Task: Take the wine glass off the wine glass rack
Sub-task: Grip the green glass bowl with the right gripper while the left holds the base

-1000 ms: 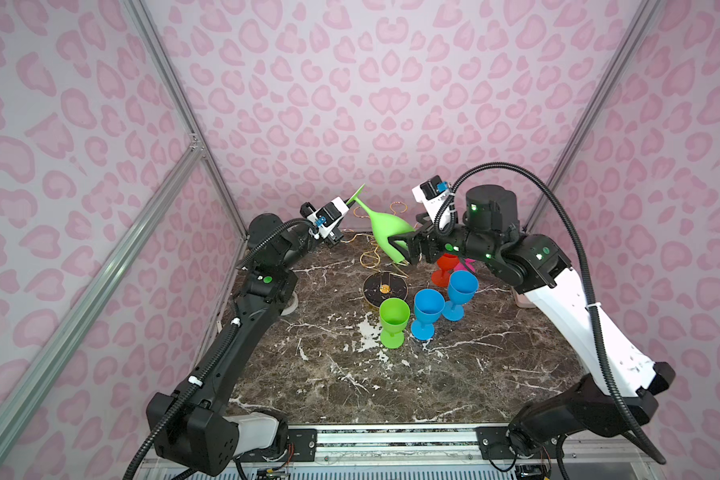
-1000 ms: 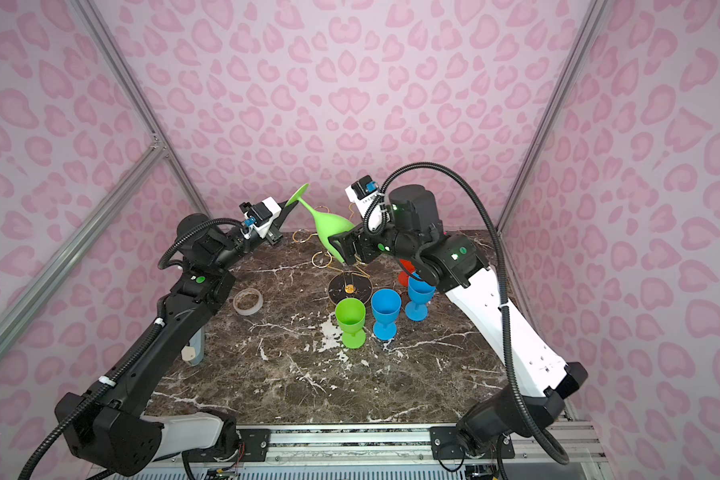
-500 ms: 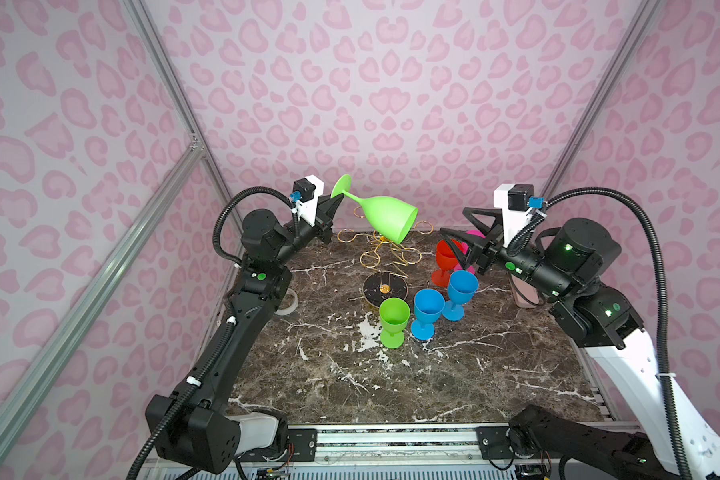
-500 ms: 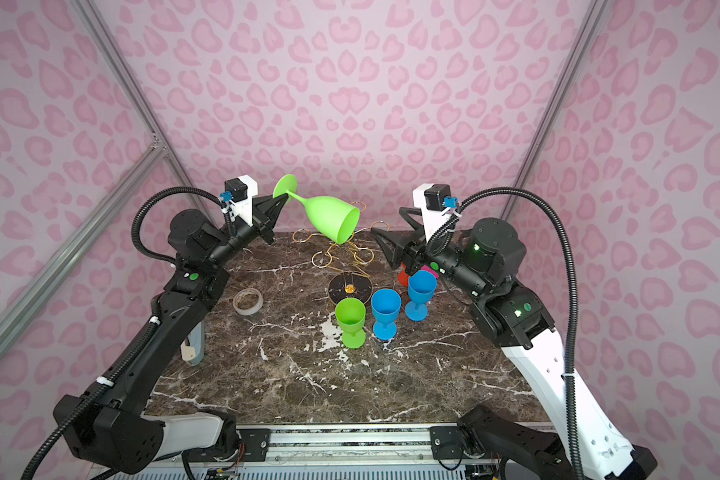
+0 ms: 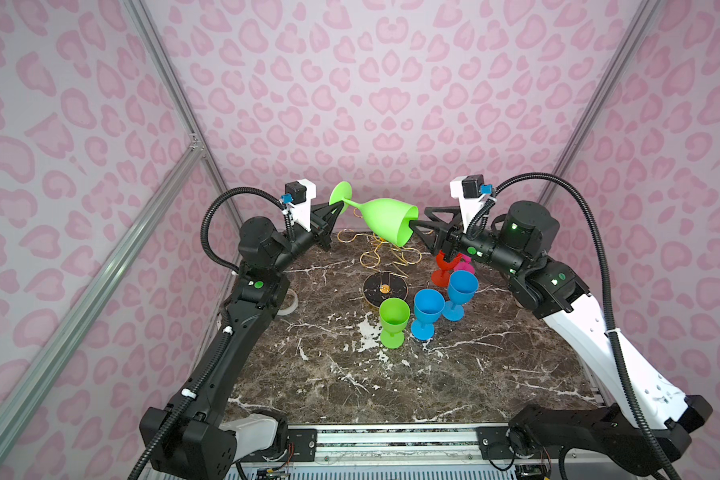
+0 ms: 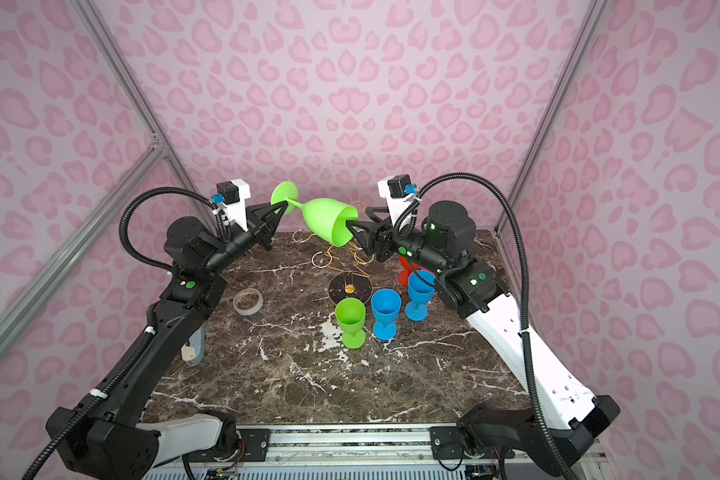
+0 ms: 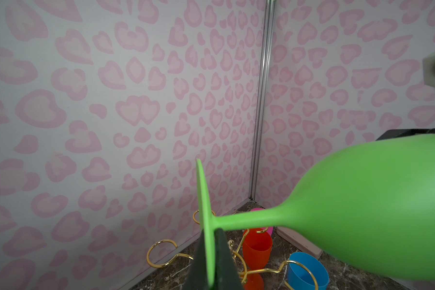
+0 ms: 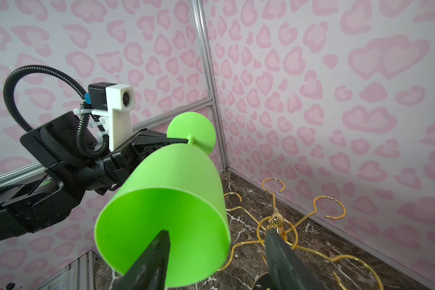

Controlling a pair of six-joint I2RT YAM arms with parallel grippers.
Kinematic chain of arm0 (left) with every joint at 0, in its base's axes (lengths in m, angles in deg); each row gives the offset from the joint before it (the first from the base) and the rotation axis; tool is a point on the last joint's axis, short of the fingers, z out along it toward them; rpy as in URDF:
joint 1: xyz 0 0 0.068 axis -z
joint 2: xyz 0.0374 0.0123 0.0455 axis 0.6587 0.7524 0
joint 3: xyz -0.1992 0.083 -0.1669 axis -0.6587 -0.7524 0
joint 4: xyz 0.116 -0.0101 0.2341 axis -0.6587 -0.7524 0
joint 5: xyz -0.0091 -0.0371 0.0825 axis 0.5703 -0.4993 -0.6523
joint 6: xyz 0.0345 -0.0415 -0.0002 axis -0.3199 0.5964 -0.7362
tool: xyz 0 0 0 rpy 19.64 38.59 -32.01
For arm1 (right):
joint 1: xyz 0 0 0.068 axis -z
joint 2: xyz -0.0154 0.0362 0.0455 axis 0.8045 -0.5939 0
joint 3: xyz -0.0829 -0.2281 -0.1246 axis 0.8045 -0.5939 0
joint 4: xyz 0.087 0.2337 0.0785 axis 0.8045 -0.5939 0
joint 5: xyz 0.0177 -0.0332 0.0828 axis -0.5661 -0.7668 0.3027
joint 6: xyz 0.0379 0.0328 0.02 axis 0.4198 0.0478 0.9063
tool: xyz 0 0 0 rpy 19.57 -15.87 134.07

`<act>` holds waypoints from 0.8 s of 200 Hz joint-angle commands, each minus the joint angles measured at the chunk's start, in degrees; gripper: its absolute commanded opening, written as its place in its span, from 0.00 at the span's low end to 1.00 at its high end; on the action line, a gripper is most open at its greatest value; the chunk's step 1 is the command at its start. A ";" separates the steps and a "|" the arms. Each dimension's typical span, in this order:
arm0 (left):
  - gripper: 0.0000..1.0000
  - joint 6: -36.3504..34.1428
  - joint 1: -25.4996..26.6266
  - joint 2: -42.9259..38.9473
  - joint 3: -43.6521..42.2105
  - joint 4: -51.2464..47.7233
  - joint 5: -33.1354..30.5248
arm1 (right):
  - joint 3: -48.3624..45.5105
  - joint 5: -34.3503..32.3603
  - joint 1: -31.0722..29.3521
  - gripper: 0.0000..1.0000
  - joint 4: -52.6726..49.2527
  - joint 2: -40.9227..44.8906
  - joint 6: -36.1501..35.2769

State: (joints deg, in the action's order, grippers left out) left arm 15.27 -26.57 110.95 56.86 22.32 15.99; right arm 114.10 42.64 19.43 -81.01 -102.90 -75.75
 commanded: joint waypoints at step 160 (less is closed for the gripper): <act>0.32 5.44 -0.11 -3.29 -2.28 1.66 2.00 | 5.23 -4.84 -3.94 0.00 0.76 -4.92 -0.26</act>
State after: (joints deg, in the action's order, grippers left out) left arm 19.79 -26.61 108.21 54.52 22.29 17.98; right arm 118.98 37.55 15.52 -81.25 -108.61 -76.58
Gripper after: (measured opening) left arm 0.156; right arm 0.050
